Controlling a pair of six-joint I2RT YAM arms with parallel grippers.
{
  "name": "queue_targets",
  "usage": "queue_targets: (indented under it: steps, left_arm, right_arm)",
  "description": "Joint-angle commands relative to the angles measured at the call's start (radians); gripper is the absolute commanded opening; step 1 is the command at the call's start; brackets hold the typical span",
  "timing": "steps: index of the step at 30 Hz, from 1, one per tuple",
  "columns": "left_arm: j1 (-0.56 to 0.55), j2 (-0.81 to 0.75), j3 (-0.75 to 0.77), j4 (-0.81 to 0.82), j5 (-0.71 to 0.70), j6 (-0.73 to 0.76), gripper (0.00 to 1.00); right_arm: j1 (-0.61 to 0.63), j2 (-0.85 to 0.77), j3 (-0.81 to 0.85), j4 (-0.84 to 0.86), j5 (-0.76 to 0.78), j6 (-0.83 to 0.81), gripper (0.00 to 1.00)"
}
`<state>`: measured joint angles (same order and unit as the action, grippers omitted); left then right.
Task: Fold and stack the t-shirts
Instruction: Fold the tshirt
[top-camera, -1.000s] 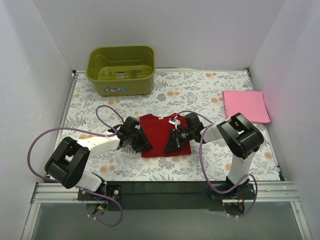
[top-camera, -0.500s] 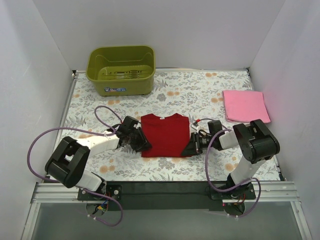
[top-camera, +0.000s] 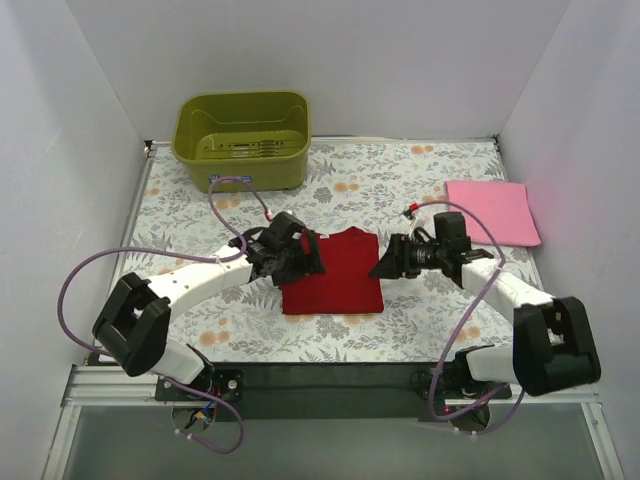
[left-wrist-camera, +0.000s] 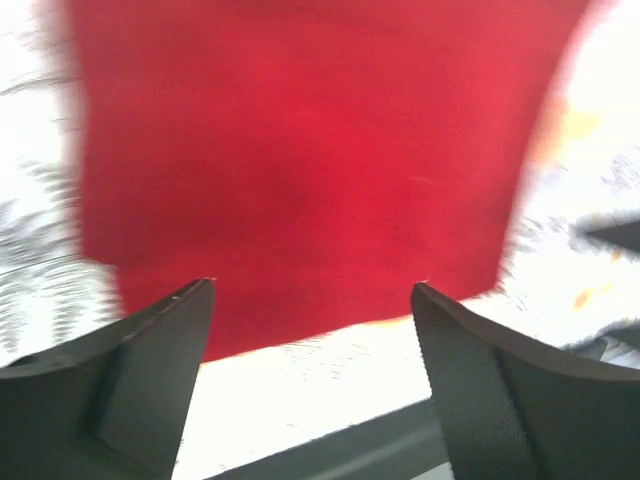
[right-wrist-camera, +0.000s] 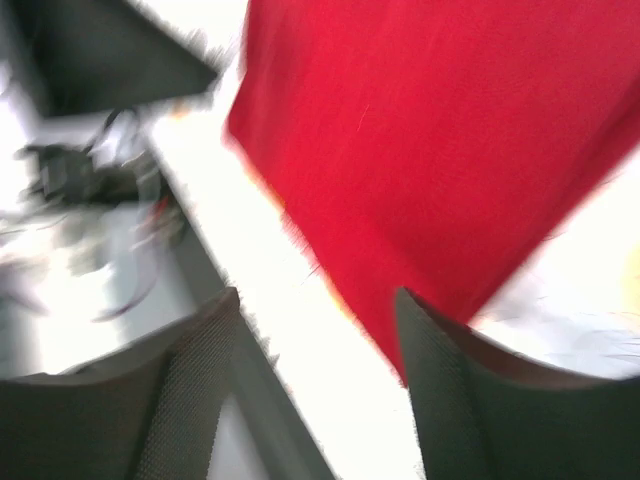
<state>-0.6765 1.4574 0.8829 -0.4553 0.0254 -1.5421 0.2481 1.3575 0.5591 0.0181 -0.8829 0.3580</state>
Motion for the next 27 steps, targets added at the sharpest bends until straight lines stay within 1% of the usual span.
queue_targets:
  steps: [1, 2, 3, 4, 5, 6, 7, 8, 10, 11, 13, 14, 17, 22, 25, 27]
  left_arm:
    - [-0.113, -0.006, 0.135, -0.077, -0.168, 0.079, 0.75]
    - [-0.171, 0.015, 0.158, -0.08, -0.215, 0.088, 0.79]
    - [-0.196, 0.059, 0.207, -0.08, -0.235, 0.118, 0.8]
    - [-0.225, 0.092, 0.232, -0.08, -0.258, 0.135, 0.81]
    - [-0.283, 0.121, 0.263, -0.083, -0.274, 0.155, 0.82]
    - [-0.308, 0.15, 0.315, -0.088, -0.306, 0.174, 0.82]
    - [-0.333, 0.211, 0.345, -0.089, -0.324, 0.21, 0.82]
    - [-0.381, 0.239, 0.369, -0.089, -0.335, 0.227, 0.81]
    - [-0.425, 0.32, 0.437, -0.094, -0.399, 0.278, 0.76]
    - [-0.46, 0.348, 0.458, -0.092, -0.416, 0.292, 0.75]
    - [-0.486, 0.391, 0.511, -0.091, -0.423, 0.326, 0.71]
    - [-0.509, 0.438, 0.527, -0.091, -0.427, 0.359, 0.71]
    - [-0.555, 0.509, 0.568, -0.091, -0.464, 0.413, 0.69]
    - [-0.577, 0.589, 0.596, -0.092, -0.479, 0.433, 0.63]
    - [-0.584, 0.629, 0.604, -0.092, -0.492, 0.447, 0.58]
    - [-0.589, 0.65, 0.605, -0.094, -0.509, 0.453, 0.52]
  right_arm:
    - [-0.01, -0.128, 0.125, -0.346, 0.352, -0.145, 0.64]
    - [-0.012, -0.173, 0.136, -0.38, 0.417, -0.154, 0.72]
    - [-0.02, -0.195, 0.143, -0.404, 0.541, -0.151, 0.76]
    - [-0.023, -0.214, 0.148, -0.452, 0.602, -0.142, 0.81]
    - [-0.029, -0.254, 0.148, -0.463, 0.652, -0.124, 0.89]
    - [-0.041, -0.271, 0.142, -0.472, 0.712, -0.117, 0.93]
    - [-0.05, -0.288, 0.134, -0.478, 0.734, -0.107, 0.96]
    - [-0.061, -0.311, 0.118, -0.492, 0.754, -0.085, 0.98]
    - [-0.095, -0.324, 0.099, -0.498, 0.785, -0.071, 0.98]
    - [-0.108, -0.334, 0.09, -0.506, 0.794, -0.065, 0.98]
    - [-0.15, -0.342, 0.064, -0.506, 0.803, -0.063, 0.98]
    - [-0.164, -0.348, 0.058, -0.507, 0.803, -0.063, 0.98]
    - [-0.219, -0.363, 0.038, -0.506, 0.78, -0.06, 0.98]
    - [-0.265, -0.373, 0.018, -0.495, 0.736, -0.056, 0.98]
    - [-0.268, -0.371, 0.009, -0.485, 0.71, -0.053, 0.98]
    - [-0.27, -0.371, 0.004, -0.477, 0.681, -0.054, 0.97]
